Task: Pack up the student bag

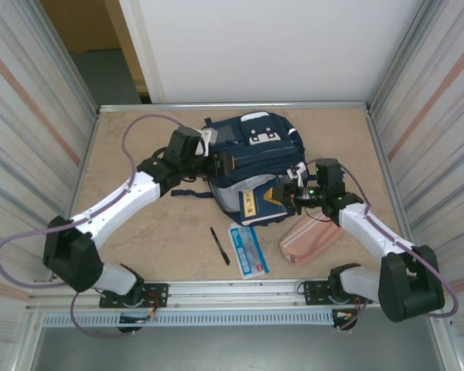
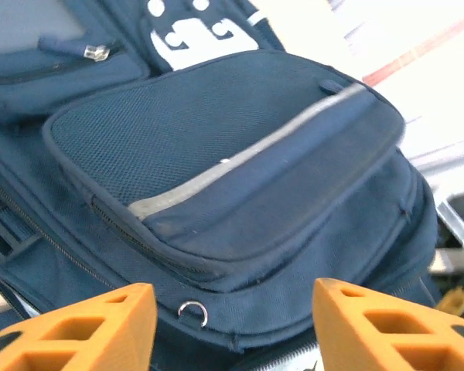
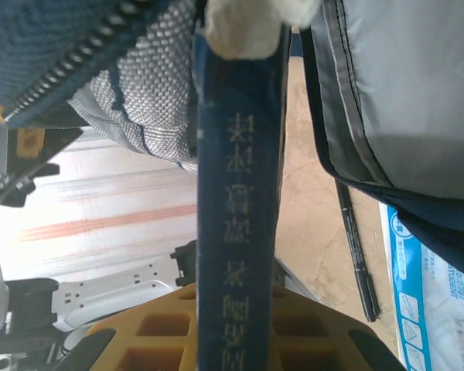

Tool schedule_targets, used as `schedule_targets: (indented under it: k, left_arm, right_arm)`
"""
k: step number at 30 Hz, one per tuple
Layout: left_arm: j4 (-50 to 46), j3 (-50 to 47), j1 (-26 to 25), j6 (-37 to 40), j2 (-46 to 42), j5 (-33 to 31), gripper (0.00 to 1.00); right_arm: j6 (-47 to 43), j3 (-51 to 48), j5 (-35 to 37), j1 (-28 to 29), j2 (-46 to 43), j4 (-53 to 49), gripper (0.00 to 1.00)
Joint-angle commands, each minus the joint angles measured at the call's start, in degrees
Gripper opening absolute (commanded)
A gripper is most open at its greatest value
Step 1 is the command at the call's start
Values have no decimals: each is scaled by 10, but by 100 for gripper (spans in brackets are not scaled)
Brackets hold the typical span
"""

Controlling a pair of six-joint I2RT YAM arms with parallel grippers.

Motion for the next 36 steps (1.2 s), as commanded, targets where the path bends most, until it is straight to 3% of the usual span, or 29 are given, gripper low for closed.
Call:
schedule_targets:
  k: [1,4,7,9,16,25,27,33,36]
  left_arm:
    - [39,-38,-59,254,-45,-61,64]
    - [67,-77,-119,405,-49,-141,76]
    - [140,-113,-153,492,-38,-210,98]
    - [162,-110,-159,523,-18,-245,99]
    - [105,14,-163,505,68,-322,99]
    - [181,14,-167,569,129,-373,98]
    - [184,23,-174,588,150,-392,86]
    - [206,49,-182,603,154,-423,11]
    - [250,43,-182,610,121,-433,5]
  right_arm:
    - [-37,34,-14,2,-2,40,0]
    - [-39,46,-23,2,0,38,0]
    - [-53,53,-21,3,-3,27,0]
    - [-64,61,-21,3,2,12,0]
    - [-78,55,-11,20,13,7,0]
    - [-83,51,-9,38,36,11,0]
    - [-78,50,-6,40,36,14,0]
    - [-77,31,10,39,43,-16,0]
    - [-77,9,18,38,50,-17,0]
